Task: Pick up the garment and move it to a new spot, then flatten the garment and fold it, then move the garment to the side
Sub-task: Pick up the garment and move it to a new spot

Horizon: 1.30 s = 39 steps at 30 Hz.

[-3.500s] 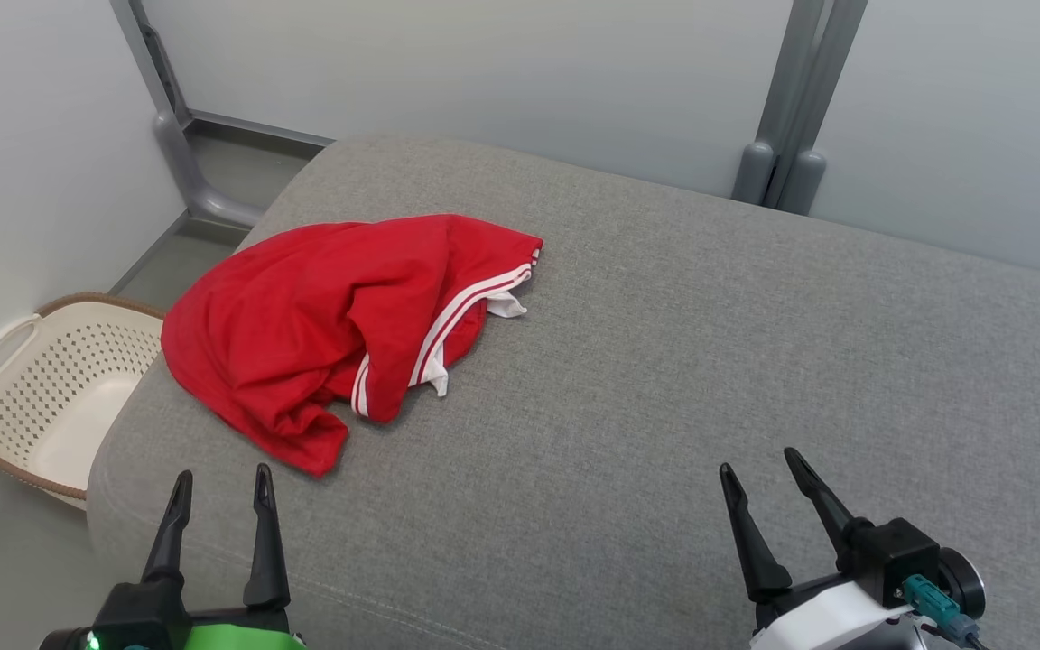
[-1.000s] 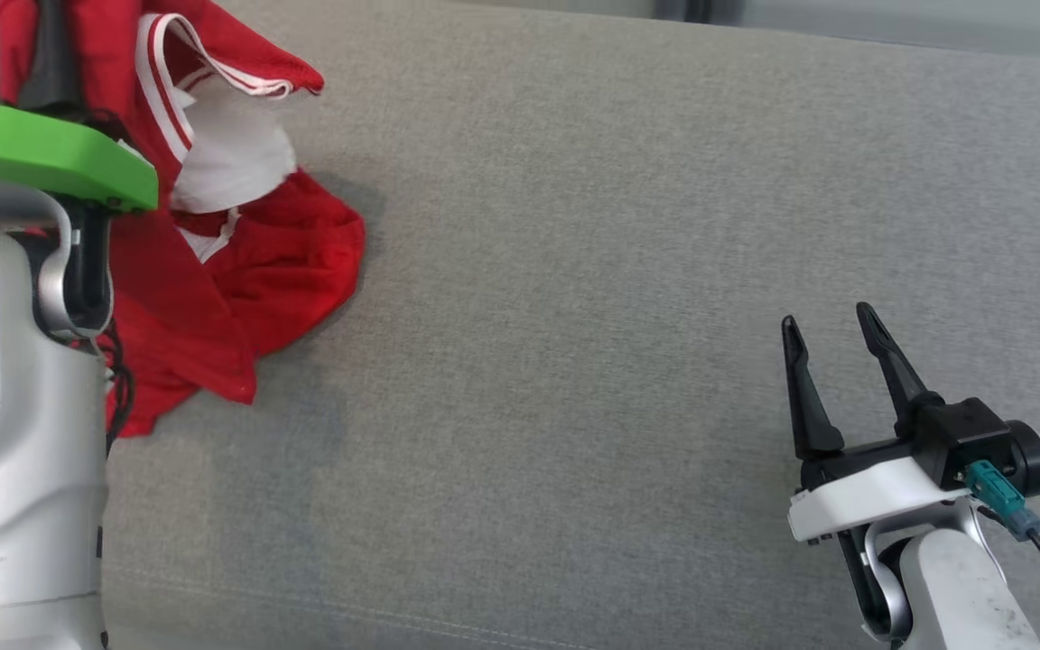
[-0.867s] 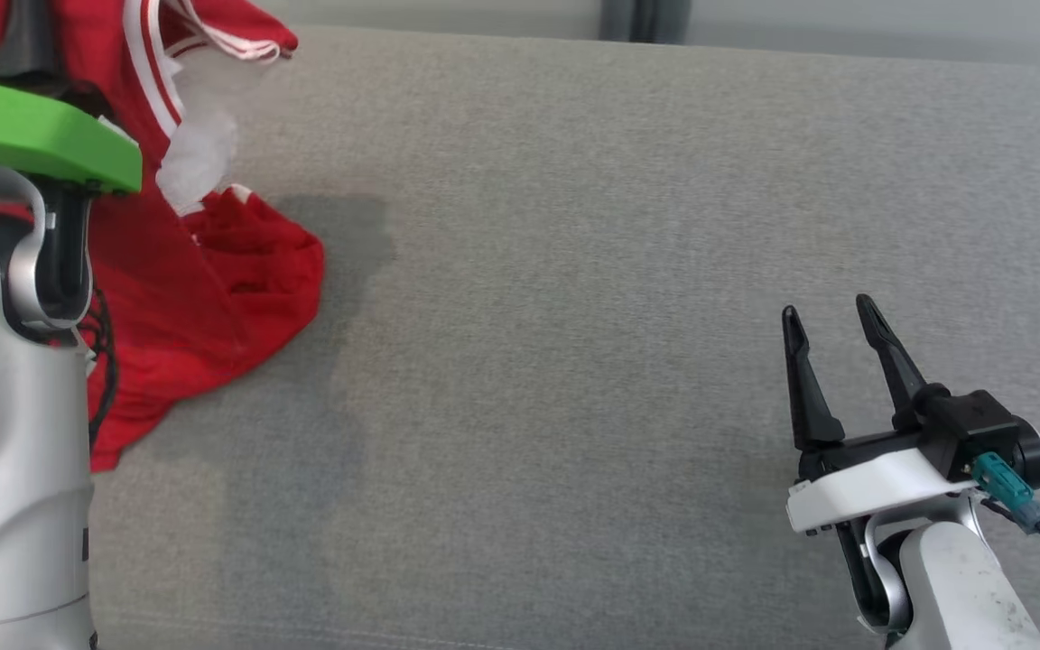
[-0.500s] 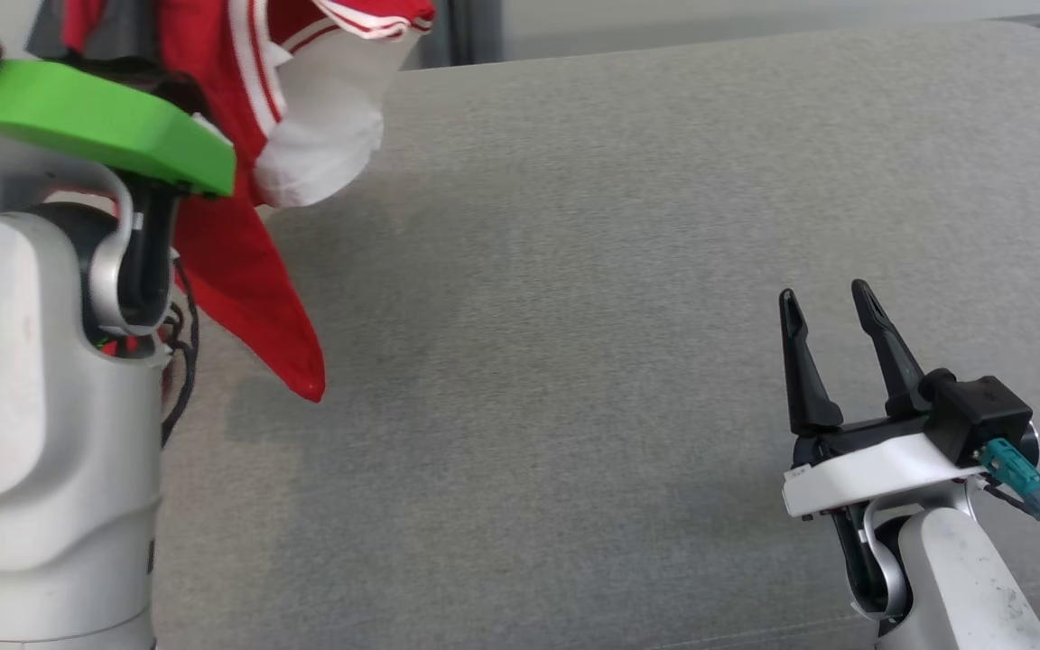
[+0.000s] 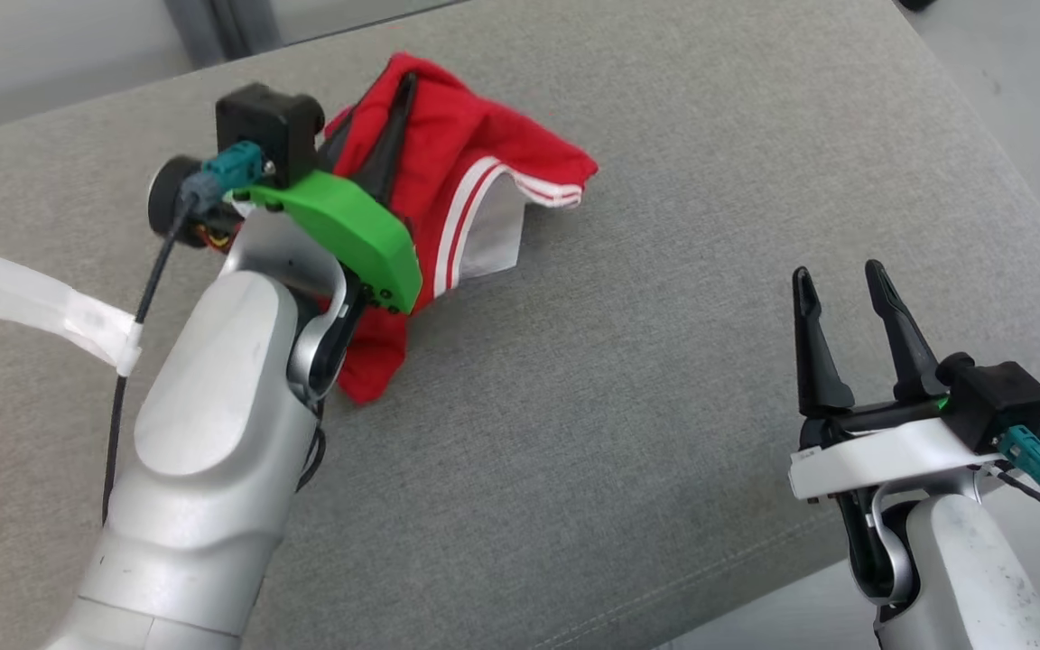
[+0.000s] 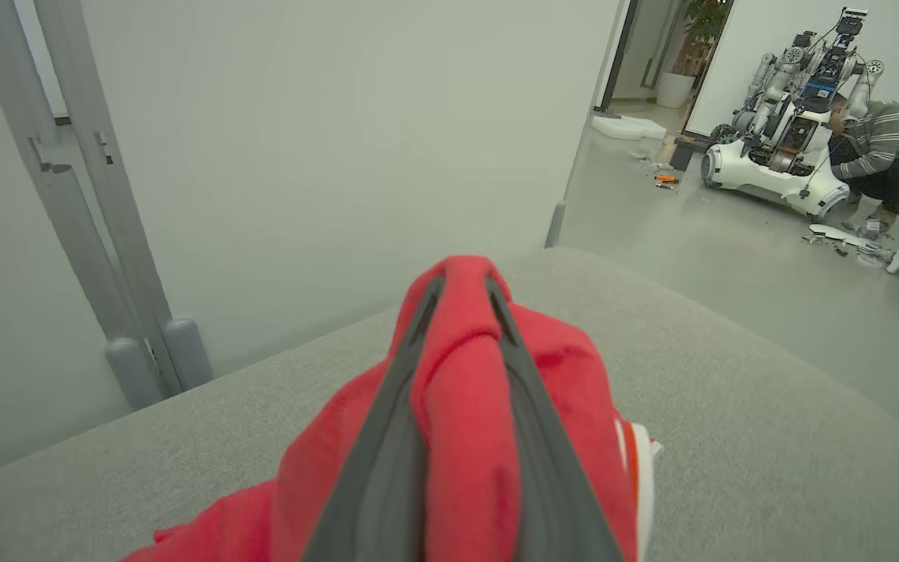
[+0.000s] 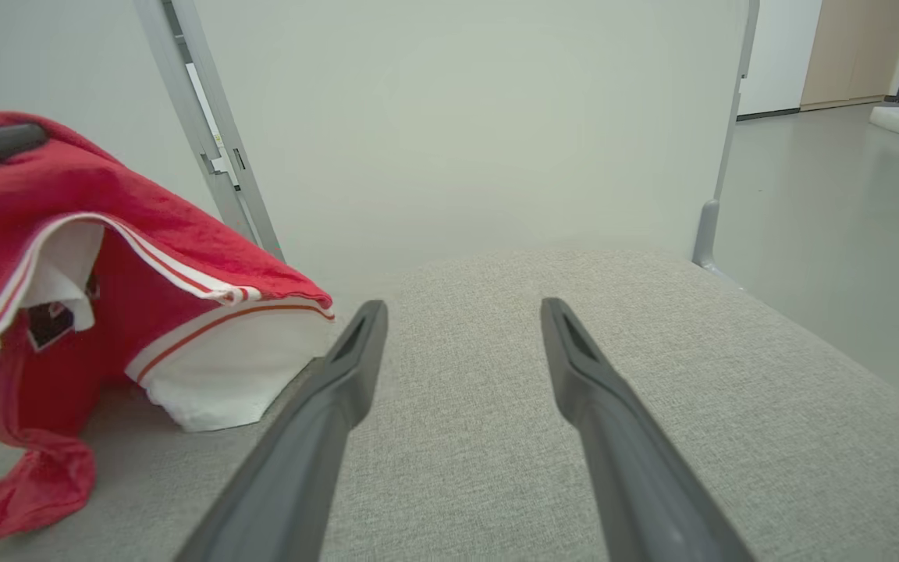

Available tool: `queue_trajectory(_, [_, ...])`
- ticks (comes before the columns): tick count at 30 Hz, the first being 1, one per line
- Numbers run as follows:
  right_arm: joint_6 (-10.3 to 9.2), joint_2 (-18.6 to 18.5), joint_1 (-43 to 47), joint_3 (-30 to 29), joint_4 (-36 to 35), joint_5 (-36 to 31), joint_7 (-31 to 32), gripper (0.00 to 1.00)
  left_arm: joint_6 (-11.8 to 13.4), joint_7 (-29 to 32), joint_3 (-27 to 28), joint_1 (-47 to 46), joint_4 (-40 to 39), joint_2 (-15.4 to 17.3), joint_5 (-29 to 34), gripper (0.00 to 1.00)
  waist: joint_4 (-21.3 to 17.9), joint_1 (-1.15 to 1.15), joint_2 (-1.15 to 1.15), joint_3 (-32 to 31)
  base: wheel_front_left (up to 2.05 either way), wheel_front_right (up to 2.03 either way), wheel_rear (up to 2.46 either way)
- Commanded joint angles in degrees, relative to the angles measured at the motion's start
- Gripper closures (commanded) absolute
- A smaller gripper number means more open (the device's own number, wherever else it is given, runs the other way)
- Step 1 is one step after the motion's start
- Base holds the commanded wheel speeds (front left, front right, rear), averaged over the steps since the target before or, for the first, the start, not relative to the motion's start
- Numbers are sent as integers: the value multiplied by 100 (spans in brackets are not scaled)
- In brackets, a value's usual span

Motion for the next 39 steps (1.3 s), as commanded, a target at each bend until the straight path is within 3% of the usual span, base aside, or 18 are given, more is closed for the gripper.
queue_trajectory(1, [-2, 9, -104, 49, -25, 50, -1, 0, -33, -93, -24, 87, 338, 135, 41, 100, -376, 0, 0, 385, 0, 0, 0])
queue_trajectory(8, [-2, 7, -1, 209, -3, 63, -1, 0, -87, -845, -355, 77, 1873, 103, 11, 100, -346, 0, 0, 434, 0, 0, 0])
queue_trajectory(9, [-2, 6, 19, 226, 1, 39, -1, 0, -92, -991, -407, 59, 1953, 77, -13, 54, -304, 0, 0, 408, 0, 0, 0])
queue_trajectory(10, [-2, 7, 39, 247, 6, 11, -1, 0, -90, -1160, -457, 29, 2031, 56, -25, 0, -242, 0, 0, 360, 0, 0, 0])
queue_trajectory(15, [-2, 2, 228, 337, 69, -154, -1, 0, -88, -1689, -580, 275, 1992, -79, -100, 0, 178, 0, 0, -111, 0, 0, 0])
queue_trajectory(18, [-3, -1, 362, 433, 129, -229, -1, 0, 79, -1765, -422, 610, 1684, -112, -113, 0, 458, 0, 0, -476, 0, 0, 0])
queue_trajectory(21, [-2, -2, 511, 505, 183, -288, -1, 0, 390, -1757, -38, 1236, 910, -108, 16, 0, 766, 0, 0, -846, 0, 0, 0])
queue_trajectory(24, [-2, -2, 681, 570, 247, -328, -1, 0, 523, -1752, 219, 2039, 375, -90, 151, 0, 1028, 0, 0, -1180, 0, 0, 0])
queue_trajectory(32, [-3, -2, 995, 491, 259, -398, -1, 0, 650, -1755, 1176, 3887, -1158, -136, 511, 0, 1596, 0, 0, -1638, 0, 0, 0])
queue_trajectory(39, [-3, 0, 1324, 436, 252, -505, -1, 0, 769, -1756, 1725, 5085, -2281, -174, 1375, 0, 1878, 0, 0, -1857, 0, 0, 0])
